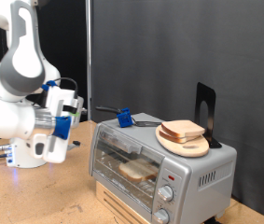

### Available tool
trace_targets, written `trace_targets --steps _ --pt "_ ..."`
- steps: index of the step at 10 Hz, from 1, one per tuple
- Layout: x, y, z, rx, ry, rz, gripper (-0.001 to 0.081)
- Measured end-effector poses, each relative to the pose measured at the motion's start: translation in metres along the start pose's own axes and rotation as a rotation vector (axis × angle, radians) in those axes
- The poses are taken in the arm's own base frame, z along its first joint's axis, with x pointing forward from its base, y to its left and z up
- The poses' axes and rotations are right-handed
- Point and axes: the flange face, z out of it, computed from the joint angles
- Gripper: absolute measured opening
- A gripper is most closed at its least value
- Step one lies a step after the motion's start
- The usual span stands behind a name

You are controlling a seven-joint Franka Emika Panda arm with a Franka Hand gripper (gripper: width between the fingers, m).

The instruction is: Make a piece of toast with the oven

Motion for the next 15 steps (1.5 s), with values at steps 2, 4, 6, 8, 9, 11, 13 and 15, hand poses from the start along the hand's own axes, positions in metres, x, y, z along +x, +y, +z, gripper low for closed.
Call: trace_targets --steps 2,4,6,8,9,11,13,15 --pt "0.001 -0.010 -0.029 0.054 0.041 -0.007 0.0682" --pt "0.002 -0.012 -0.035 0.056 0.051 -0.006 0.0682" --pt "0.000 -0.018 -0.035 0.095 0.036 -0.006 0.0682" --pt "-0.002 -0.039 -0.044 0.188 0.024 -0.004 0.0682" --pt "-0.004 -0.052 -0.051 0.223 0.020 -0.013 0.0682" --pt "-0.004 -0.078 -0.064 0.262 0.037 -0.052 0.0682" --pt "-0.005 -0.099 -0.075 0.283 0.055 -0.070 0.0682" --pt "0.001 -0.109 -0.081 0.278 0.056 -0.052 0.0682"
